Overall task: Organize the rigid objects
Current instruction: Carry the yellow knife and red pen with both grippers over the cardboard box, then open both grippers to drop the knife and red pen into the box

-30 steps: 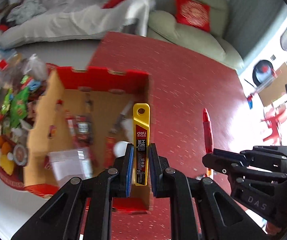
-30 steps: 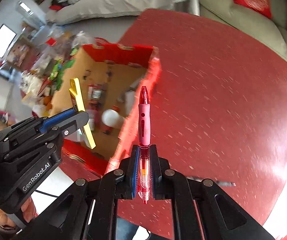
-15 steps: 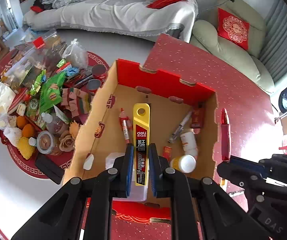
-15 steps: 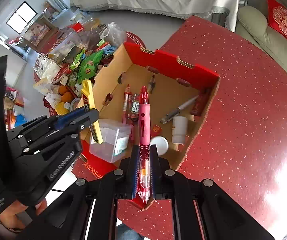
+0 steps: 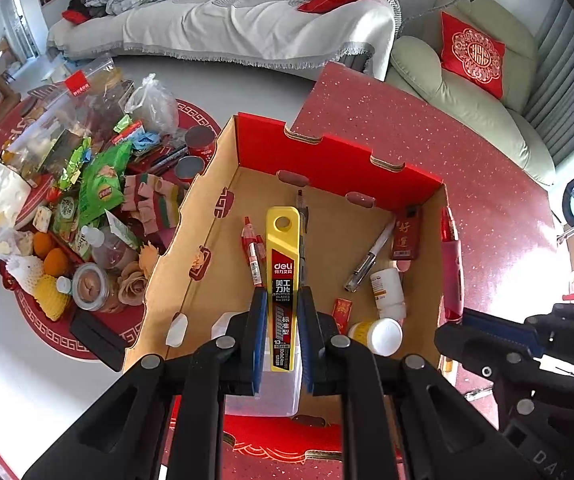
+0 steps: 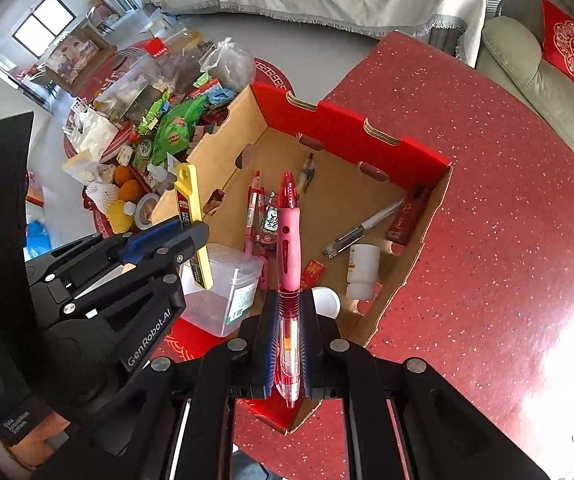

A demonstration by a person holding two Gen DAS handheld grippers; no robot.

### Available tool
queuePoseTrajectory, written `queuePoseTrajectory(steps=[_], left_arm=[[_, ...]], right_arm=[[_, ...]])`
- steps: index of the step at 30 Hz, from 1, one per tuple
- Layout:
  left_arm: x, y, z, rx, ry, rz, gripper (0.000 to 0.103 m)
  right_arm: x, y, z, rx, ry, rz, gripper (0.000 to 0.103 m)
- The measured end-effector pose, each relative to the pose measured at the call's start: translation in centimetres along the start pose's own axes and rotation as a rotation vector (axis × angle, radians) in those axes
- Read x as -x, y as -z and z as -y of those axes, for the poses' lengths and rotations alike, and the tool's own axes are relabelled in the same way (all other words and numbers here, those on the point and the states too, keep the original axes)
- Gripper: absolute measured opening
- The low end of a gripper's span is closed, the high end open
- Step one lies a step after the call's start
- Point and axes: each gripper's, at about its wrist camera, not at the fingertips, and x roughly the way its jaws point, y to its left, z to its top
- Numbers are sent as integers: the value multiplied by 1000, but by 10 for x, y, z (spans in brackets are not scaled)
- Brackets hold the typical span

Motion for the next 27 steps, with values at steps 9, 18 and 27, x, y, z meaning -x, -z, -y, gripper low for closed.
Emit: queuePoseTrajectory(steps=[9,18,27], left_arm=[[-5,-3,2,-8,-7,-4,15],[-12,-5,0,-16,-20,-16,15],[-30,-8,4,-25,-22,-64,17]], right_arm=[[-5,-4,2,-6,8,-8,11],[-14,-8,5,-18,9,-24,11],[-38,-14,13,-45,30,-79,11]])
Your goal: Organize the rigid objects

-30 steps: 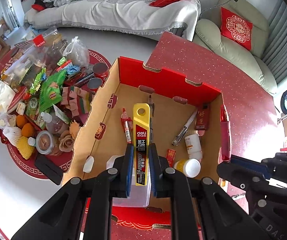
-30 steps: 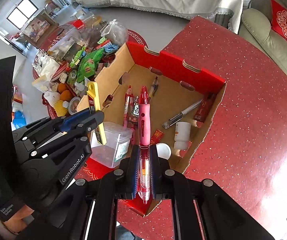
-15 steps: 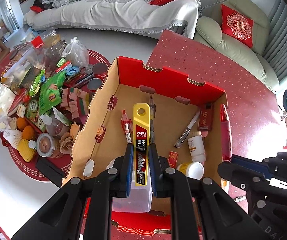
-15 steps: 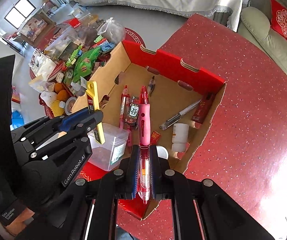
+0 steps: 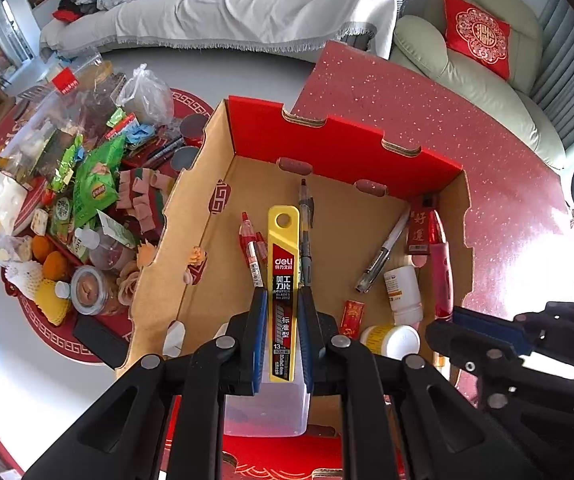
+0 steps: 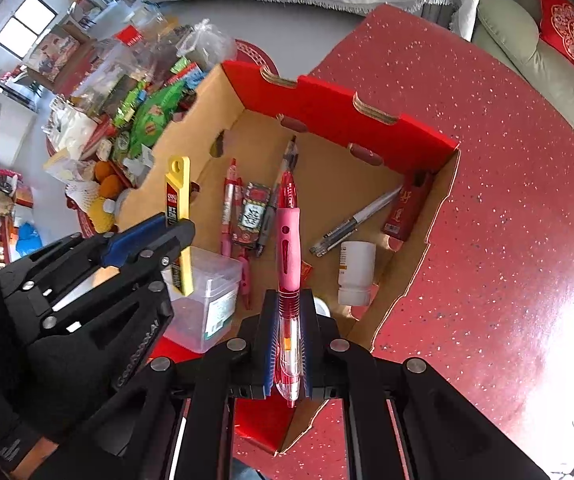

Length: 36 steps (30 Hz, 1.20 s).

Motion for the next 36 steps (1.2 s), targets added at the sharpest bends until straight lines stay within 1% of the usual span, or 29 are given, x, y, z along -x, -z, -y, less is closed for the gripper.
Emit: queuePoseTrajectory(steps=[1,2,3,4,5,6,7,8,10,11,14,15,17,21,22,24,27,28,34,35,36], left_arm=[[-1,0,0,6,11,-5,28],[0,0,-1,12,13,-7,54],[2,0,-1,19,-5,1,64],[5,1,-3,25,-54,19,75],[6,1,-4,27,-65,30,78],[6,2,-7,35,-58,31,78],[6,2,-10,44,-53,24,80],[6,2,-14,56,-43,13,84],[1,2,-17,73,-29,-40,90],[-2,3,-18,80,-44,-71,91],[-14,4,-12,68,-132,-165,92],[-13,6,-11,61,-130,-158,92],[-6,11,-8,61,-95,-119,92],[5,14,-11,115,18,-83,93],[6,14,-12,123,30,-77,93],[8,14,-11,112,0,-68,96],[7,15,-7,90,-87,-83,96],[6,15,-7,88,-102,-83,96],[10,21,-7,102,-117,-89,96],[11,21,-8,108,-113,-91,96],[11,21,-9,111,-113,-92,96]], right_arm=[[-2,-1,1,-5,7,0,11],[-3,-2,3,-10,3,-1,11],[-3,-2,4,-11,-4,-4,11],[-3,-2,5,-9,3,-4,19],[-2,-2,7,-7,13,0,33],[0,-1,9,-9,25,6,43],[4,-1,14,-20,51,16,67],[7,0,18,-29,59,26,82],[16,4,25,-49,40,60,83],[19,6,28,-57,37,61,83],[28,14,30,-71,21,75,83],[30,17,30,-72,20,80,83],[35,24,29,-74,13,89,83],[42,33,29,-88,3,101,83],[43,36,30,-91,1,104,83],[46,40,30,-94,-4,108,83],[49,44,29,-92,-8,112,83],[49,45,29,-91,-8,113,83],[48,50,24,-78,6,110,83],[48,50,24,-74,7,108,84],[48,51,23,-71,5,107,90]])
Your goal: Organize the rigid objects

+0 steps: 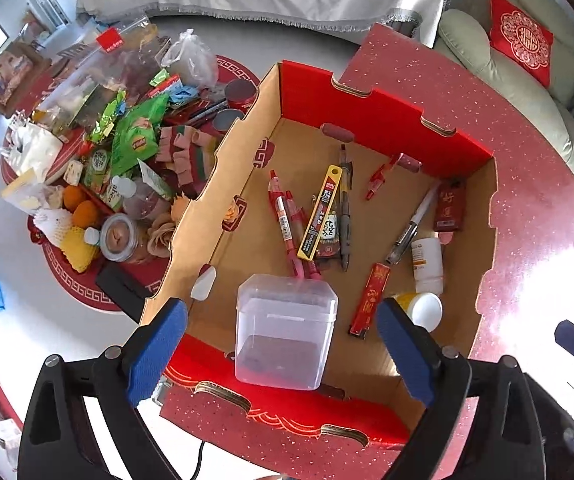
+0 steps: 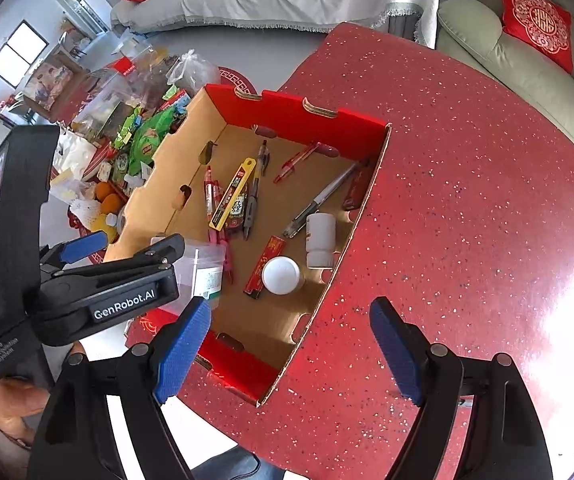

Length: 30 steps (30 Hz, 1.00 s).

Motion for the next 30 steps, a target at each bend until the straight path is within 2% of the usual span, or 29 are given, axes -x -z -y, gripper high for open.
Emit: queuePoseTrajectory(steps=[1,12,30], left_arm=[[1,0,-1,1,2,-1,96],[10,-1,-2,-5,5,16,96],[15,4,-11,2,-9,26,96]], right_arm=[[0,0,-1,0,-1,-4,103],[-2,1,-5,-5,-11,3,103],[-6,-1,-28,83,35,-3,103]])
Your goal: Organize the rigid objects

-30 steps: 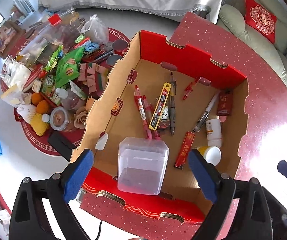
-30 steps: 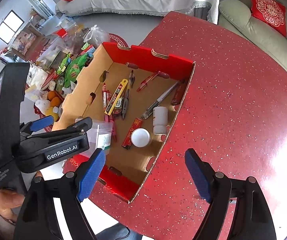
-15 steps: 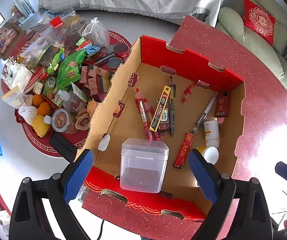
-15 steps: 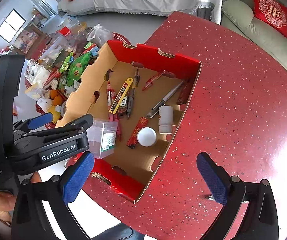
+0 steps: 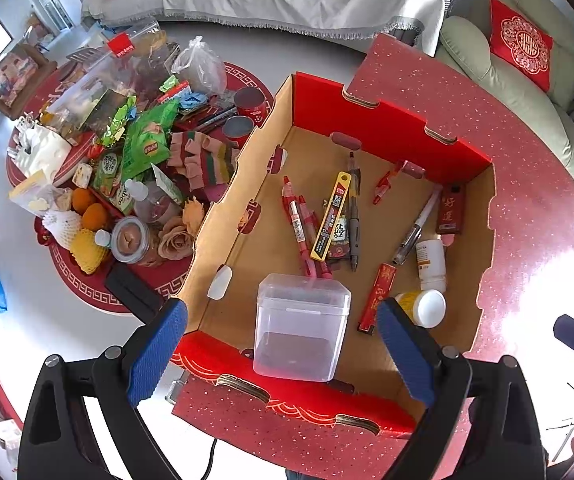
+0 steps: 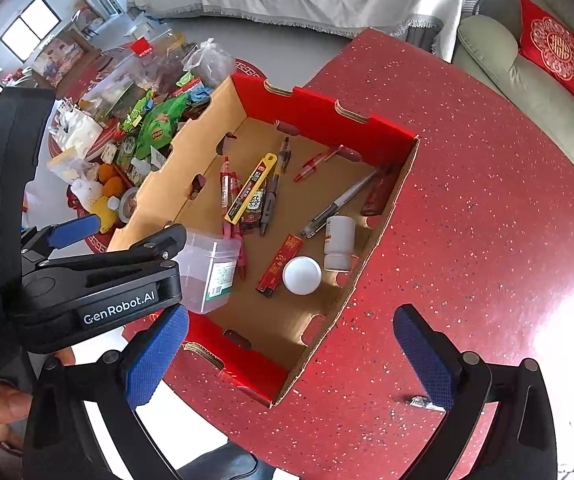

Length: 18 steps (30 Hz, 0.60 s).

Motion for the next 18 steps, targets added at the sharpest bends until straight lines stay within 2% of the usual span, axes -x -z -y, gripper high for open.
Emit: queuePoseTrajectory(steps=[18], left_arm=[[-4,6,-4,23,15,-22,96]], right_arm=[[-2,0,-6,16,2,-11,103]])
